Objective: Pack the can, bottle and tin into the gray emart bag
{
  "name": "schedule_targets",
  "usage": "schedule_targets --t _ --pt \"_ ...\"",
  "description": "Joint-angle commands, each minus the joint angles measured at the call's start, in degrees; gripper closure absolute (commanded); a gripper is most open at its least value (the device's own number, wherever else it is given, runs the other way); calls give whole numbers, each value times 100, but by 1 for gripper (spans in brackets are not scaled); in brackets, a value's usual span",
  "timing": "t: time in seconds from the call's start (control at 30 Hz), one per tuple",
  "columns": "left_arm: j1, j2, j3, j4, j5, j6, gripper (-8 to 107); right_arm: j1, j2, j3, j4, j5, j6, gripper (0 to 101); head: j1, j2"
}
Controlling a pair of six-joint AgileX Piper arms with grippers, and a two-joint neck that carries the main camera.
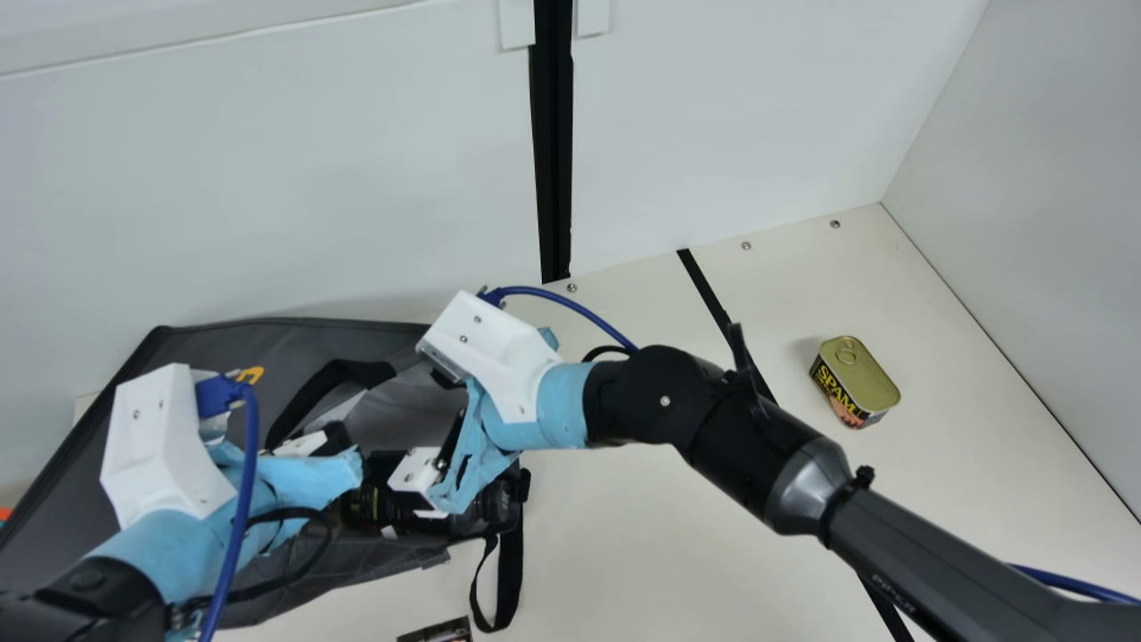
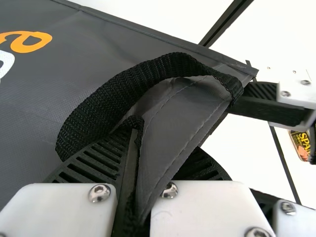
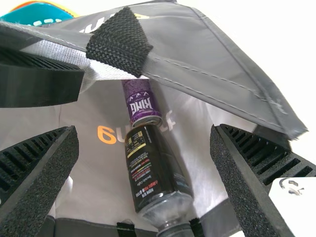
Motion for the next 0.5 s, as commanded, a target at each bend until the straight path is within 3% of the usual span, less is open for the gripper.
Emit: schedule_targets --t 0.0,0.47 --pt "0 0 0 0 0 0 89 -34 -49 30 -5 47 -16 10 -130 -14" --pt "0 0 0 0 0 0 89 -396 -491 227 -17 396 -204 10 -130 -14"
